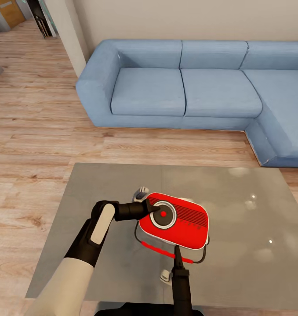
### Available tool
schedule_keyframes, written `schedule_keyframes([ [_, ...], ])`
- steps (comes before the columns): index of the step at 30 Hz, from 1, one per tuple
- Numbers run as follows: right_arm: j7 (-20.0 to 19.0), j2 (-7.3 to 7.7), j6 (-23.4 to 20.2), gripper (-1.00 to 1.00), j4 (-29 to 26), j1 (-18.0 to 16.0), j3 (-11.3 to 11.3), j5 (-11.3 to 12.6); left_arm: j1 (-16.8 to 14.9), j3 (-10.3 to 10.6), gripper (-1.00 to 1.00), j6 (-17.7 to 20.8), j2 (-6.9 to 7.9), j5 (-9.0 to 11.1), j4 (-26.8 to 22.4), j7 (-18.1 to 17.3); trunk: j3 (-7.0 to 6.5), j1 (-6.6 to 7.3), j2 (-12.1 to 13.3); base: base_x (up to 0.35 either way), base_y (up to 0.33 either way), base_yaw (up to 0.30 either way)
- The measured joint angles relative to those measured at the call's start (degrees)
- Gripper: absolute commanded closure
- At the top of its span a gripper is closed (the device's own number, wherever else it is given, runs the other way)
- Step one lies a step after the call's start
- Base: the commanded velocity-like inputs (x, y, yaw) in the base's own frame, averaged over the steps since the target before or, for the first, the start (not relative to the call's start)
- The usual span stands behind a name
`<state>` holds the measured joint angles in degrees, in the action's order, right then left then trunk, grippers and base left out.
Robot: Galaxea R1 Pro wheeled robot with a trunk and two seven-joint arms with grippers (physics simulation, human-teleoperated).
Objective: Turn on the radio receiver that's on the table in the living room.
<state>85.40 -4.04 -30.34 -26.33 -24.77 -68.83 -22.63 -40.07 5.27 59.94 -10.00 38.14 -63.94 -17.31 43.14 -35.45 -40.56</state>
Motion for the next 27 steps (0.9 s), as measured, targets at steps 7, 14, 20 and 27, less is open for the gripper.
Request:
schedule_keyframes([
  [7,0.0,0.00,-0.1,1.00,0.0,0.0,0.1,0.0,0.0,0.1,1.00,0.0,0.00,0.6,0.8,0.0,0.00,0.00,0.0,0.000,0.000,0.000],
  [14,-2.1,-0.38,0.0,1.00,0.1,0.0,0.3,0.2,0.0,1.6,1.00,-0.2,0.00,1.3,3.7,0.0,0.00,0.00,0.0,0.000,0.000,0.000],
  [20,-2.7,-0.68,0.0,1.00,0.1,0.0,0.3,0.2,0.0,3.9,1.00,-0.3,0.00,1.6,4.3,0.0,0.00,0.00,0.0,0.000,0.000,0.000],
  [27,-3.5,-0.75,0.0,1.00,0.1,0.1,0.3,0.2,0.0,4.0,1.00,-0.4,0.00,1.6,5.1,0.0,0.00,0.00,0.0,0.000,0.000,0.000],
])
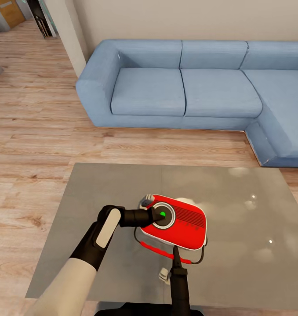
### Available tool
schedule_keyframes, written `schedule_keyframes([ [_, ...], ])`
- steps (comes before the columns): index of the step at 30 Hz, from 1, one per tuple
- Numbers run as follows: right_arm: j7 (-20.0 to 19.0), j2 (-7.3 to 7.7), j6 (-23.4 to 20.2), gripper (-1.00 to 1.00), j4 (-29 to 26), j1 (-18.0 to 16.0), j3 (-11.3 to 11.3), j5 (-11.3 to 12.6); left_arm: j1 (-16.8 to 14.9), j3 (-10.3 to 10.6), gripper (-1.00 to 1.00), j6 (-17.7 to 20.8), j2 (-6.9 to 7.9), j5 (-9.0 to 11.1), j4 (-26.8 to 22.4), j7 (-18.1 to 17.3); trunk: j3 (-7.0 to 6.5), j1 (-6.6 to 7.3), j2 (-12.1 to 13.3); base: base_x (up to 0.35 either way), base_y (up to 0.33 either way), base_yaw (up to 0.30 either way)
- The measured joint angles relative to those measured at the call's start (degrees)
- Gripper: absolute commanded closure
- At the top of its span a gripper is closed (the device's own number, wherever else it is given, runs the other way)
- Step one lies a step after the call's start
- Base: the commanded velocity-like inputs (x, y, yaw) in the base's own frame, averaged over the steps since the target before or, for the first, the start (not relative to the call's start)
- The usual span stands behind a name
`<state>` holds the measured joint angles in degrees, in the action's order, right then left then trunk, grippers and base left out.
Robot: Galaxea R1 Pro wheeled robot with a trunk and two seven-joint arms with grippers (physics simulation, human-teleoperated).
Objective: Turn on the radio receiver that's on the table in the living room.
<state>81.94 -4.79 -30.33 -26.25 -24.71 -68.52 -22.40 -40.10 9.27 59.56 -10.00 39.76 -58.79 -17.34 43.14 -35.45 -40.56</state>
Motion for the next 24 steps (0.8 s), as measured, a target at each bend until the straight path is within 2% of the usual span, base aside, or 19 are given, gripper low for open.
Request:
schedule_keyframes([
  [7,-0.6,-0.03,0.0,1.00,0.0,0.0,0.0,0.0,0.0,0.4,1.00,0.0,0.00,0.2,0.8,0.0,0.00,0.00,0.0,0.000,0.000,0.000],
  [10,0.5,-0.01,0.0,1.00,0.1,-0.1,0.2,0.1,0.0,0.6,1.00,-0.1,0.00,1.9,0.7,0.0,0.00,0.00,0.0,0.000,0.000,0.000],
  [14,2.3,0.08,-0.1,1.00,0.2,-0.1,0.2,0.4,0.0,0.8,1.00,0.0,0.00,2.7,-0.5,0.1,0.00,0.00,0.0,0.000,0.000,0.000],
  [16,2.7,0.15,-0.1,1.00,0.1,-0.1,-0.1,0.3,0.0,0.8,1.00,-0.2,0.00,1.9,-2.6,0.2,0.00,0.00,0.0,0.000,0.000,0.000],
  [19,0.8,0.47,0.2,1.00,0.1,-0.1,0.4,0.6,0.0,0.9,1.00,0.0,0.00,4.5,-7.3,0.2,0.00,0.00,0.0,0.000,0.000,0.000],
  [20,-2.4,0.78,0.5,1.00,0.1,-0.1,0.4,0.6,0.0,1.1,1.00,0.1,0.00,9.0,-11.9,0.2,-0.01,0.00,0.0,0.000,0.000,0.000],
  [21,-3.5,0.91,0.7,1.00,0.2,-0.1,1.3,1.0,0.0,1.1,1.00,0.0,0.00,9.3,-13.4,0.2,0.00,0.00,0.0,0.000,0.000,0.000],
  [23,-4.1,0.99,0.7,1.00,0.1,-0.1,1.0,0.6,0.0,1.2,1.00,0.0,0.00,9.7,-14.6,0.2,0.00,0.00,0.0,0.000,0.000,0.000],
  [24,-6.4,1.70,1.1,1.00,-0.4,-0.1,4.4,-0.6,0.0,1.3,1.00,-0.3,0.00,9.6,-15.3,0.3,0.00,0.00,0.0,0.000,0.000,0.000],
])
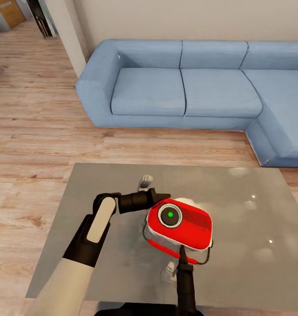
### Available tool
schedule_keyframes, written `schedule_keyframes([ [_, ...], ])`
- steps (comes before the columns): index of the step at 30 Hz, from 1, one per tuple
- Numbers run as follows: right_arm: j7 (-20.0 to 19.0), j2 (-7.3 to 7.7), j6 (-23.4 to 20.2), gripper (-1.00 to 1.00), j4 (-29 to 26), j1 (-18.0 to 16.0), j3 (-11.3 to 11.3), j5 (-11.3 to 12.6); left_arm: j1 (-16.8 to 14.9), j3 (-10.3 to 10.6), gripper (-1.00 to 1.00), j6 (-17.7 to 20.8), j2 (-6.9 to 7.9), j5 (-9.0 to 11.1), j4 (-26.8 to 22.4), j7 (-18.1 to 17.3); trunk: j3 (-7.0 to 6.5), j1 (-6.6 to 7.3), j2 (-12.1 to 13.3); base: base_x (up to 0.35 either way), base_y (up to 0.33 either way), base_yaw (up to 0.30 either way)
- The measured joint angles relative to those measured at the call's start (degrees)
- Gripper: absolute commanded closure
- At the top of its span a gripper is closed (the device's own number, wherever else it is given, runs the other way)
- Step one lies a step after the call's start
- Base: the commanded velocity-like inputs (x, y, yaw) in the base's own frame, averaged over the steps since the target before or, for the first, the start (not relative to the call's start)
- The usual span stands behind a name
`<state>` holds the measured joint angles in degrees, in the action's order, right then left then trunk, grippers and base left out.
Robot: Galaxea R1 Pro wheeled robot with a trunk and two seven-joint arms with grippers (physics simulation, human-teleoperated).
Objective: Turn on the radio receiver that's on the table in the living room.
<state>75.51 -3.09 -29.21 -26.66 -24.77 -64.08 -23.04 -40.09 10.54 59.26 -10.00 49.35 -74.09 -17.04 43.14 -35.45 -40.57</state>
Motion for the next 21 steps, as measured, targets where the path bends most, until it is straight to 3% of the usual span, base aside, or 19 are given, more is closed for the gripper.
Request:
schedule_keyframes([
  [1,-0.9,0.64,0.5,1.00,-0.1,0.0,3.6,2.2,0.0,0.0,1.00,0.0,0.01,-0.1,0.0,0.2,0.00,0.00,0.0,0.000,0.000,0.000],
  [2,-1.7,1.37,1.1,1.00,-0.2,-0.1,5.1,2.6,0.0,0.0,1.00,-0.1,0.01,-0.2,-0.1,0.4,0.00,0.00,0.0,0.000,0.000,0.000],
  [3,-2.7,2.13,1.8,1.00,-0.6,-0.1,6.1,1.1,0.0,0.0,1.00,-0.1,0.00,-0.3,-0.1,0.8,0.00,0.00,0.0,0.000,0.000,0.000],
  [6,-5.7,4.12,2.4,1.00,-3.9,-0.3,9.7,0.9,0.0,0.1,1.00,-0.2,0.00,-0.3,-0.1,2.2,0.00,0.00,0.0,0.000,0.000,0.000],
  [7,-10.4,6.19,2.7,1.00,-9.1,-0.4,12.6,0.9,0.0,0.2,1.00,-0.2,0.00,-0.3,0.0,3.3,0.00,-0.01,0.0,0.000,0.000,0.000],
  [8,-12.4,7.49,1.9,1.00,-12.4,-0.5,15.8,0.7,0.0,0.2,1.00,-0.2,0.01,-0.3,0.0,3.7,-0.01,0.00,0.0,0.000,0.000,0.000],
  [10,-17.2,9.52,1.0,1.00,-17.9,-0.5,18.6,0.7,0.0,0.2,1.00,-0.2,0.00,-0.2,0.1,4.0,0.00,0.00,0.0,0.000,0.000,0.000],
  [13,-27.1,12.96,-2.6,1.00,-28.8,-0.6,26.5,0.4,0.0,0.2,1.00,-0.2,0.01,-0.2,0.6,4.3,-0.01,0.00,0.0,0.000,0.000,0.000],
  [15,-37.0,15.34,-4.8,1.00,-37.7,-0.5,32.9,1.1,0.0,0.2,1.00,-0.3,0.00,-0.3,1.8,4.5,0.00,-0.01,0.0,0.000,0.000,0.000],
  [16,-39.2,15.82,-6.6,1.00,-40.1,-0.6,35.3,-0.2,0.0,0.2,1.00,-0.3,0.01,-0.3,2.2,4.5,-0.01,0.00,0.0,0.000,0.000,0.000],
  [17,-44.2,16.43,-7.9,1.00,-44.1,-0.5,38.9,1.2,0.0,0.2,1.00,-0.4,0.00,-0.4,3.1,4.5,0.00,-0.01,0.0,0.000,0.000,0.000],
  [19,-53.3,17.13,-12.7,1.00,-51.3,-0.9,46.0,0.4,0.0,0.2,1.00,-0.5,0.00,-0.7,5.4,4.5,0.00,0.00,0.0,0.000,0.000,0.000],
  [20,-59.8,17.41,-16.5,1.00,-56.1,-2.2,50.3,1.3,0.0,0.2,1.00,-0.6,0.01,-1.8,7.5,4.5,0.00,-0.01,0.0,0.000,0.000,0.000],
  [21,-62.1,17.51,-18.6,1.00,-57.9,-3.3,51.7,-1.4,0.0,0.2,1.00,-0.7,0.00,-2.5,8.3,4.5,-0.01,0.00,0.0,0.000,0.000,0.000],
])
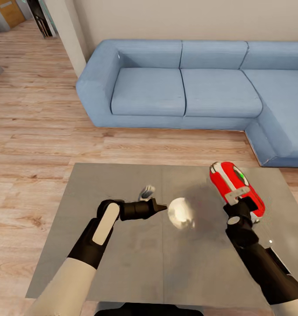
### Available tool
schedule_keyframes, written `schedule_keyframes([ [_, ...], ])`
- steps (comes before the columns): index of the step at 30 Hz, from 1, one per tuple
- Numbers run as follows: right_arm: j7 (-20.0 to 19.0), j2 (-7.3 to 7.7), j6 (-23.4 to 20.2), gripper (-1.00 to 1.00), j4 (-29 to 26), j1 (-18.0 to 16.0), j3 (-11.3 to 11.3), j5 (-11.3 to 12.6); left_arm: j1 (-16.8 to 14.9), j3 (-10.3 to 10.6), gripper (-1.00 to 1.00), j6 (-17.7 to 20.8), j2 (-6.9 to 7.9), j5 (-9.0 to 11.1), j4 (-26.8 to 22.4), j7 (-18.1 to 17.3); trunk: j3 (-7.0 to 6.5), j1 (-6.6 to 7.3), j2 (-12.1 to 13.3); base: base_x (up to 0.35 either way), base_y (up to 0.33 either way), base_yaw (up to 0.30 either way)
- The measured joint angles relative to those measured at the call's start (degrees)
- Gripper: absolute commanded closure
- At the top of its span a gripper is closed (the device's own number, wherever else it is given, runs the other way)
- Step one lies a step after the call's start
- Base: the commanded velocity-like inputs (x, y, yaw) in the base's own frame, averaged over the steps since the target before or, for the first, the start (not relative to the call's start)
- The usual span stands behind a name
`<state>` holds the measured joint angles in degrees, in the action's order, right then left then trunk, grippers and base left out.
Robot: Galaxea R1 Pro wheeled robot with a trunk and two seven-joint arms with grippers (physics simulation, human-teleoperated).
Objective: Turn on the radio receiver that's on the table in the living room.
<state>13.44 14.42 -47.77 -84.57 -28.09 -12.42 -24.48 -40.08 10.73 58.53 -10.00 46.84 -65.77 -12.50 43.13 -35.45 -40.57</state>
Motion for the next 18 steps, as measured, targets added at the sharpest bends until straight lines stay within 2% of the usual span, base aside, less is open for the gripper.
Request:
schedule_keyframes([
  [1,-2.1,0.10,-2.5,1.00,-1.2,-1.7,1.2,-0.1,0.0,0.0,1.00,-0.8,0.01,-1.4,0.9,0.0,0.00,0.00,0.0,0.000,0.000,0.000],
  [2,-3.3,0.13,-4.4,1.00,-1.9,-3.7,1.7,1.1,0.0,0.0,1.00,-2.3,0.00,-2.7,1.9,0.0,0.00,-0.01,0.0,0.000,0.000,0.000],
  [5,-6.4,0.16,-8.6,1.00,-2.2,-8.8,2.2,1.5,0.0,0.0,1.00,-4.1,0.00,-4.5,5.4,0.0,0.00,-0.01,0.0,0.000,0.000,0.000],
  [7,-11.0,0.21,-11.6,1.00,-2.2,-12.5,3.7,2.0,0.0,0.0,1.00,-5.0,0.00,-5.5,7.8,-0.1,0.00,-0.01,0.0,0.000,0.000,0.000],
  [8,-12.5,0.22,-12.2,1.00,-2.1,-13.4,4.4,1.9,0.0,0.0,1.00,-5.3,0.00,-5.7,8.2,-0.1,0.01,0.00,0.0,0.000,0.000,0.000],
  [10,-18.7,0.24,-12.1,1.00,-1.8,-16.9,7.1,2.0,0.0,0.0,1.00,-6.9,0.00,-6.7,9.4,-0.1,0.00,0.00,0.0,0.000,0.000,0.000],
  [11,-20.4,0.24,-12.2,1.00,-1.6,-17.8,7.8,2.0,0.0,0.1,1.00,-7.2,0.00,-6.9,9.6,-0.1,0.00,0.00,0.0,0.000,0.000,0.000],
  [16,-37.0,0.26,-12.2,1.00,3.4,-23.5,12.9,1.9,0.0,0.0,1.00,-8.6,0.00,-9.6,10.2,-0.1,0.01,0.00,0.0,0.000,0.000,0.000],
  [17,-38.1,0.25,-12.2,1.00,3.6,-23.6,13.1,2.5,0.0,0.0,1.00,-8.6,0.00,-9.7,10.3,-0.1,0.01,0.00,0.0,0.000,0.000,0.000],
  [18,-39.8,0.26,-12.2,1.00,4.0,-23.8,13.4,1.9,0.0,0.0,1.00,-8.8,0.00,-9.8,10.4,-0.1,0.01,0.00,0.0,0.000,0.000,0.000],
])
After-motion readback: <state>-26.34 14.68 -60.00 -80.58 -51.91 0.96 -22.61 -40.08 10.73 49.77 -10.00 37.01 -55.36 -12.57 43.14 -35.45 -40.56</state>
